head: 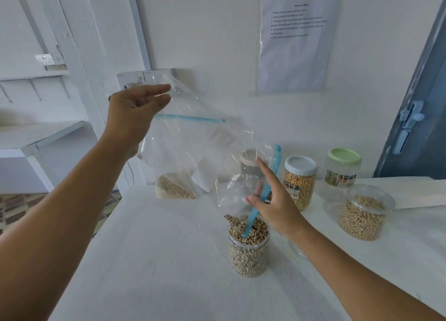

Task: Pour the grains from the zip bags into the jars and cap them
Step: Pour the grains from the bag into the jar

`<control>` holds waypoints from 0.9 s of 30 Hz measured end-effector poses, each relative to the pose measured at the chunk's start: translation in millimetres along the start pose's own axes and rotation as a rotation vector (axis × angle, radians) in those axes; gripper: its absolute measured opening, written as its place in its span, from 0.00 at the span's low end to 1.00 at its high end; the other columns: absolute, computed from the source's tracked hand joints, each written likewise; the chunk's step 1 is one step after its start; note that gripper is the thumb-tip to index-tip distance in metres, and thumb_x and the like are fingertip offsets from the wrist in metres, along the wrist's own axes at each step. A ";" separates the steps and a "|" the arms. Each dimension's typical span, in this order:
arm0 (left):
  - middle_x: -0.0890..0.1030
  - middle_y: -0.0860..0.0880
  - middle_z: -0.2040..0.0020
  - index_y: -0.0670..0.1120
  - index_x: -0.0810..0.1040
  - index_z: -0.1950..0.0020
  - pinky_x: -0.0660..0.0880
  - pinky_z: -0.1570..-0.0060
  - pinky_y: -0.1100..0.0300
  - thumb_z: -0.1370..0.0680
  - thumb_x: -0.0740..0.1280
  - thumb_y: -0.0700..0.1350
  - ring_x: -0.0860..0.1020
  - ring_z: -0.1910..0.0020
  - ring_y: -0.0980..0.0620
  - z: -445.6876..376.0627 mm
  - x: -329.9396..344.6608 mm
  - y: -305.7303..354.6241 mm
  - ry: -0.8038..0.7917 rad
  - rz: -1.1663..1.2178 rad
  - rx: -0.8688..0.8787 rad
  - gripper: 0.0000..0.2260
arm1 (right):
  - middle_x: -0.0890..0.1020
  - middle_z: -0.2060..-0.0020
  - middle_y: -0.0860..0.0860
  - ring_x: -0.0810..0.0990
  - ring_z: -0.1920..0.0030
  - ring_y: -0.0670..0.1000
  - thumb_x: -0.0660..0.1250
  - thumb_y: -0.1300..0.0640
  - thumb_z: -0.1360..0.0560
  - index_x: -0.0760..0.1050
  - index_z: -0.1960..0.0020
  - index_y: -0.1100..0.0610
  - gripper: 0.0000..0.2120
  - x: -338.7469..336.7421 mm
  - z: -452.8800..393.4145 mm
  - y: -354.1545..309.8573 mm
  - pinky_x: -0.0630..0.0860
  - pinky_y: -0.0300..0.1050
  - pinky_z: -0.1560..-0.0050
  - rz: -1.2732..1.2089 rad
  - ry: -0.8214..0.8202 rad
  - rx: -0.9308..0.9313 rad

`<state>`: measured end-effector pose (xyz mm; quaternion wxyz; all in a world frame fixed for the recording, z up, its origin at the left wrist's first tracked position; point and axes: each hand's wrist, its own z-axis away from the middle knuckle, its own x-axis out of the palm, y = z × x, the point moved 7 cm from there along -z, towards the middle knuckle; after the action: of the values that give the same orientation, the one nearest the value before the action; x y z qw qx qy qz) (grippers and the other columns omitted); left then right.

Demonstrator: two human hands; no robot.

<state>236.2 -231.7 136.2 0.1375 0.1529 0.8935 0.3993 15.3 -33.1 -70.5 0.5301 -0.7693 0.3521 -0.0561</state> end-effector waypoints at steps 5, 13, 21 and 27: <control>0.84 0.61 0.48 0.62 0.86 0.46 0.73 0.36 0.63 0.22 0.76 0.48 0.80 0.49 0.64 13.0 -10.6 -21.3 -0.008 -0.099 -0.102 0.09 | 0.75 0.38 0.53 0.81 0.53 0.39 0.71 0.63 0.20 0.56 0.19 0.34 0.41 0.9 0.2 -1.1 0.82 0.40 0.47 0.048 0.009 -0.005; 0.57 0.51 0.17 0.72 0.82 0.40 0.56 0.23 0.50 0.29 0.75 0.59 0.57 0.18 0.51 87.0 -15.4 -45.2 -0.015 -0.183 -0.236 0.18 | 0.74 0.54 0.48 0.80 0.53 0.39 0.69 0.62 0.19 0.56 0.19 0.35 0.38 1.7 0.3 -0.1 0.82 0.45 0.41 0.074 0.001 0.029; 0.82 0.56 0.36 0.57 0.88 0.45 0.60 0.24 0.46 0.27 0.73 0.56 0.71 0.29 0.55 199.0 74.7 -118.0 -0.399 0.128 -0.718 0.12 | 0.76 0.48 0.47 0.77 0.57 0.33 0.68 0.63 0.18 0.55 0.24 0.27 0.40 3.9 0.5 -6.8 0.78 0.33 0.52 0.059 -0.017 0.019; 0.82 0.48 0.35 0.54 0.86 0.39 0.63 0.23 0.48 0.23 0.74 0.49 0.75 0.30 0.45 200.7 111.7 -140.0 -0.490 0.332 -0.926 0.13 | 0.71 0.44 0.44 0.75 0.55 0.36 0.68 0.62 0.18 0.56 0.21 0.29 0.39 4.3 1.5 -2.8 0.80 0.37 0.47 0.076 -0.023 0.024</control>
<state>184.9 -143.0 -112.5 0.3296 0.3039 0.5302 0.7196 20.6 -34.0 -70.0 0.5453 -0.7495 0.3741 -0.0312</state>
